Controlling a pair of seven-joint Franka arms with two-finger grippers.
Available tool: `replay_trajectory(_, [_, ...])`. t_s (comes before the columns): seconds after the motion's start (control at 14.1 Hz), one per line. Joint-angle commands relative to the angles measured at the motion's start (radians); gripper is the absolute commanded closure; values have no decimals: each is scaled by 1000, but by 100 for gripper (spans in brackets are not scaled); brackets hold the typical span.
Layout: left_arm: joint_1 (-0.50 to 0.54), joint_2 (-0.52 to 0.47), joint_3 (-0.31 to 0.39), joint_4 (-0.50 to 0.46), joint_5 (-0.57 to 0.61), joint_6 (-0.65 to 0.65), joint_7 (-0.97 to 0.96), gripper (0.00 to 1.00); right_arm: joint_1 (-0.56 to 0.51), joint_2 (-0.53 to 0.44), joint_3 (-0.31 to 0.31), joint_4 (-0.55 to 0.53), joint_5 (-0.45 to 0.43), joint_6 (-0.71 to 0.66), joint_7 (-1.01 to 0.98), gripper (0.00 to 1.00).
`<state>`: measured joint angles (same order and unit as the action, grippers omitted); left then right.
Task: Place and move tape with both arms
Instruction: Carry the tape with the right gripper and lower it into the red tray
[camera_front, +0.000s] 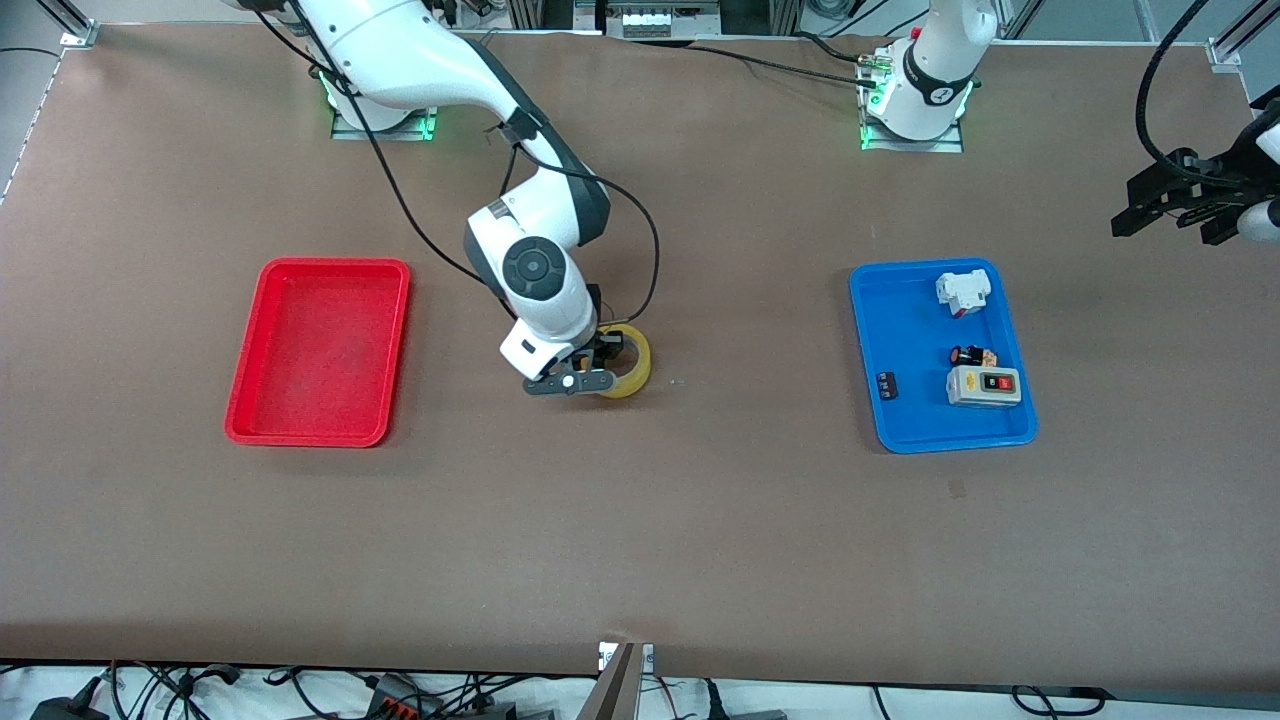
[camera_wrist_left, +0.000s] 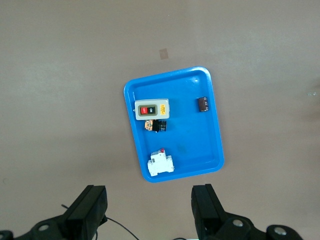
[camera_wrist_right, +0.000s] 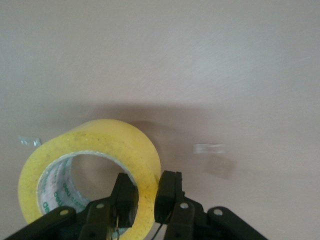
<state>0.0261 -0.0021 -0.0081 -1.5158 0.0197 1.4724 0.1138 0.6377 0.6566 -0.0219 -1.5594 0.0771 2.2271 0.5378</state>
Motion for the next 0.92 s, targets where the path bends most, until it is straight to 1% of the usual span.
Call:
replay_trajectory(0.0, [20,-7,-16,-9,0,11,15,0,-122,-130,1,-24,-8,-182,-25,100])
replay_trajectory(0.07, [20,-7,-16,-9,0,11,15,0,-169,-147,-16,-33,-14,-219,-59,100])
replay_trajectory(0.21, [18,-7,-16,-9,0,11,14,0,-260,-175,-27,-80,-17,-262,-165,100])
replay_trajectory(0.36, [20,-6,-16,-9,0,9,12,0,-321,-210,-65,-167,-29,-262,-228,100])
replay_trajectory(0.5, [18,-6,-16,-9,-1,9,12,0,-396,-233,-105,-232,-33,-256,-356,100])
replay_trajectory(0.57, [18,-6,-16,-9,0,8,12,0,-436,-244,-110,-261,-33,-251,-416,100])
replay_trajectory(0.71, [18,-6,-16,-9,-1,6,12,0,-508,-268,-112,-330,-63,-198,-482,100])
replay_trajectory(0.85, [18,-6,-16,-9,-1,3,12,0,-553,-294,-113,-421,-76,-97,-551,100])
